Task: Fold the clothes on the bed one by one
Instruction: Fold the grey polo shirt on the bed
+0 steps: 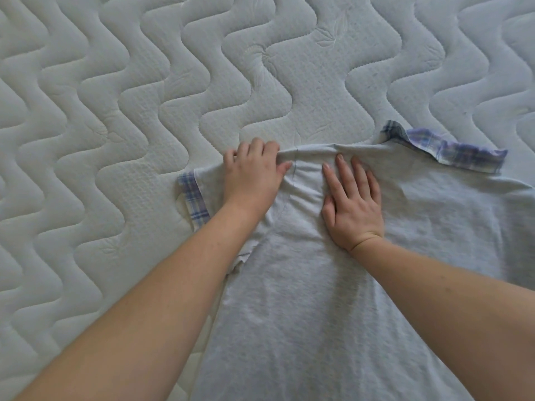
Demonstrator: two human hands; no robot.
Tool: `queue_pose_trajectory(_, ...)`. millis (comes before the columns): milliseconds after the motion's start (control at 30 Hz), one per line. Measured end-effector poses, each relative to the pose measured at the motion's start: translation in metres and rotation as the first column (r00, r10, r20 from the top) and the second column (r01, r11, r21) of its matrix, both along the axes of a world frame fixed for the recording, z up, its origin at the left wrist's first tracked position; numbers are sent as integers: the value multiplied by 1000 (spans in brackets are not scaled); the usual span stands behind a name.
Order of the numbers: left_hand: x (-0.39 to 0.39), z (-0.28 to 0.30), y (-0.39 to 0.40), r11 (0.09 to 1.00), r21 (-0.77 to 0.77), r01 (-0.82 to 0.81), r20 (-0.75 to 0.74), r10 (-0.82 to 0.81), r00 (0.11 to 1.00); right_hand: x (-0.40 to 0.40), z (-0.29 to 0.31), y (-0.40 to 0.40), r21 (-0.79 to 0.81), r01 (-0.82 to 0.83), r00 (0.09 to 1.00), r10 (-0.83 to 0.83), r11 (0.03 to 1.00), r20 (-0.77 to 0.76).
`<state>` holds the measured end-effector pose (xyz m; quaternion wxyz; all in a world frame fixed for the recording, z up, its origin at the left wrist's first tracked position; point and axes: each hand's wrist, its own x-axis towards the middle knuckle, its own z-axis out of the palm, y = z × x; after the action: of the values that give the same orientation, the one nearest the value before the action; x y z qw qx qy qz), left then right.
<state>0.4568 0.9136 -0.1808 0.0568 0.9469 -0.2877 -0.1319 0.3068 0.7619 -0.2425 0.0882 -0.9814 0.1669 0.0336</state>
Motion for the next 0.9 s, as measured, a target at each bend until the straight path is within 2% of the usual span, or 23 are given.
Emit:
queue_pose_trajectory(133, 11, -1, -29, 996, -87, 4, -64, -9, 998, 1, 0, 0, -4, -8, 1000, 8, 1000, 1)
queue_pose_trajectory(267, 25, -2, -59, 999, -3, -52, -157, 50, 986, 1, 1, 1, 4, 2, 999, -2, 1000, 35)
queue_pose_trajectory(400, 4, 0, -56, 997, -45, -61, -36, 59, 998, 1, 2, 0, 8, -2, 999, 1, 1000, 44)
queue_pose_trajectory(567, -77, -5, -20, 964, -264, -21, 21, 27, 999, 2, 4, 1, 43, 18, 998, -21, 999, 59)
queue_pose_trajectory(667, -127, -21, 10, 990, -136, 33, -18, -36, 999, 2, 6, 1, 55, 22, 999, -25, 998, 48)
queue_pose_trajectory(767, -142, -40, 27, 991, 11, 136, -5, -136, 991, 1, 6, 1, 71, 27, 999, -30, 997, 36)
queue_pose_trajectory(900, -140, -52, 26, 988, 46, 147, 31, -149, 988, 2, 3, 1, 64, 25, 999, -27, 998, 24)
